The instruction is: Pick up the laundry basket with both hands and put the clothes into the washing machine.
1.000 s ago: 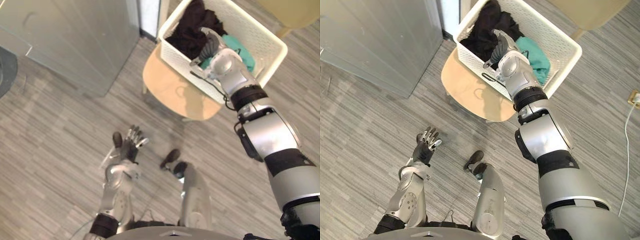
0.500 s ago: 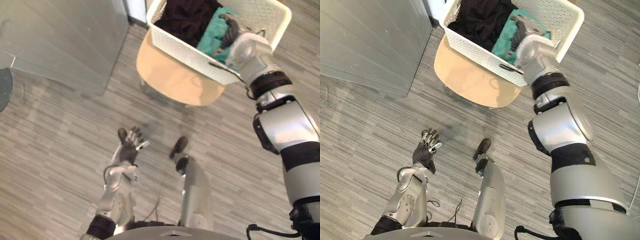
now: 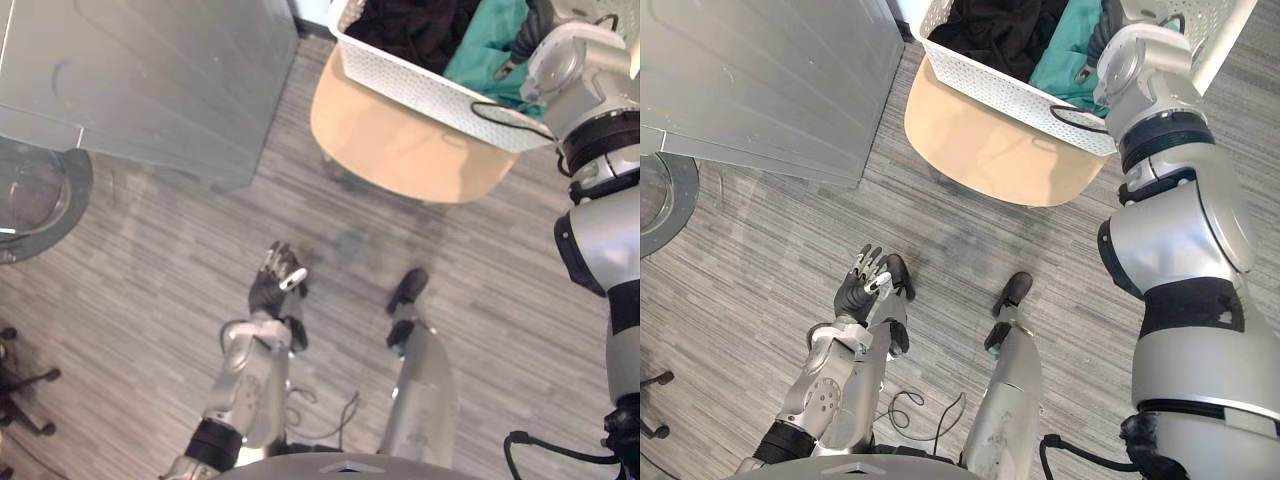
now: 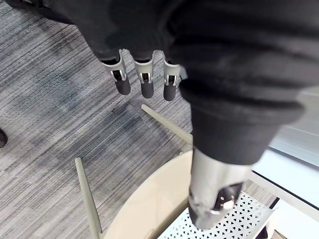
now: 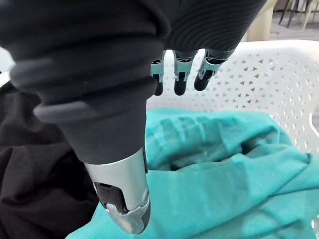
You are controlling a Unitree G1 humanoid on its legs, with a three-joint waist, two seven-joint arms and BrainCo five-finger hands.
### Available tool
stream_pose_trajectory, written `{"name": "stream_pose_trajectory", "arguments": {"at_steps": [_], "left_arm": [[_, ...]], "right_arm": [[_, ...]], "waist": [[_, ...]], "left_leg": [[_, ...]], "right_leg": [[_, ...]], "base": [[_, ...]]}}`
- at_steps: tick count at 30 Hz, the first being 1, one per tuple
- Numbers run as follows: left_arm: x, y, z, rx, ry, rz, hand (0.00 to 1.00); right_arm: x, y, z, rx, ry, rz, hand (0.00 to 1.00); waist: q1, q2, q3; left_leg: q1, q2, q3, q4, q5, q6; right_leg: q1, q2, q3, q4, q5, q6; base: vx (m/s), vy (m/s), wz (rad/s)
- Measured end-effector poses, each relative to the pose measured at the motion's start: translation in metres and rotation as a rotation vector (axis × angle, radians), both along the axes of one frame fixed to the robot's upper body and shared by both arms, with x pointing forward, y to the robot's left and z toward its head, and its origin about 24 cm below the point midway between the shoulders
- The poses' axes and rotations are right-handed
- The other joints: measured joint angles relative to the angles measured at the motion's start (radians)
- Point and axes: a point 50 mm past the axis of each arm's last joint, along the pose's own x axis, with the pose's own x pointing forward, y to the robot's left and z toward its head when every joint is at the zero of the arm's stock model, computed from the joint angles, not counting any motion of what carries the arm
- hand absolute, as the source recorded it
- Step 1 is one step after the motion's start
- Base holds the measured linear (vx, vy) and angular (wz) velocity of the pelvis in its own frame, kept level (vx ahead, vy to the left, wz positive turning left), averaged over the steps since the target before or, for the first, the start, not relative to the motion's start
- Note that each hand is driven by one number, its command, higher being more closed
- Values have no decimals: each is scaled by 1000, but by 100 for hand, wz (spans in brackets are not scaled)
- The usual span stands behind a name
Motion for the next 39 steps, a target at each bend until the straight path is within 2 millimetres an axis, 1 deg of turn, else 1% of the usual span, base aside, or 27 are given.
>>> {"name": "stream_pose_trajectory", "arguments": {"at_steps": [5,16,20,23,29,33,36,37,39], "left_arm": [[5,-7,3,13,-15,-38,0],[6,-7,4,4,-22,-31,0],[7,-3,0,10,-8,-13,0],[9,3,-2,9,7,23,0],[11,10,-2,7,11,61,0],[11,11,-2,7,10,68,0],[12,11,-1,6,7,69,0],[14,20,-2,7,6,109,0],[14,20,-2,6,6,109,0]], "right_arm": [[-1,9,9,91,-41,61,0],[-1,10,11,167,-68,95,0],[-2,8,10,185,-102,119,0],[-2,11,8,186,-120,155,0],[-2,6,0,173,-138,132,0],[-4,11,7,190,-175,170,0],[-4,11,5,192,-172,170,0],[-3,12,-3,214,-170,187,0],[-3,12,-2,216,-170,187,0]], "waist": [[12,3,0],[13,3,0],[10,3,0],[9,3,0],[8,1,1],[8,1,1],[8,-1,2],[-18,-37,12],[-18,-37,12]], "left_leg": [[-4,0,0,0,0,0],[-11,3,-5,0,3,3],[-17,7,-5,0,4,4],[-18,12,-4,0,5,3],[-24,19,-6,0,8,3],[-29,23,-8,0,10,3],[-29,26,-8,0,11,2],[-24,36,-7,-22,30,-2],[-25,36,-7,-22,30,-2]], "right_leg": [[0,11,9,-29,21,0],[8,25,10,-63,46,-1],[8,29,9,-75,57,-2],[9,35,9,-84,65,-4],[14,44,-5,-98,73,-6],[14,47,-9,-101,75,-8],[18,50,-10,-104,75,-9],[11,64,-12,-101,77,-12],[11,64,-12,-101,77,-12]], "base": [[36,-14,-7],[44,-17,-1],[26,-20,-1],[19,-20,-3],[38,-39,0],[37,-29,2],[30,-20,1],[0,0,0],[0,0,0]]}}
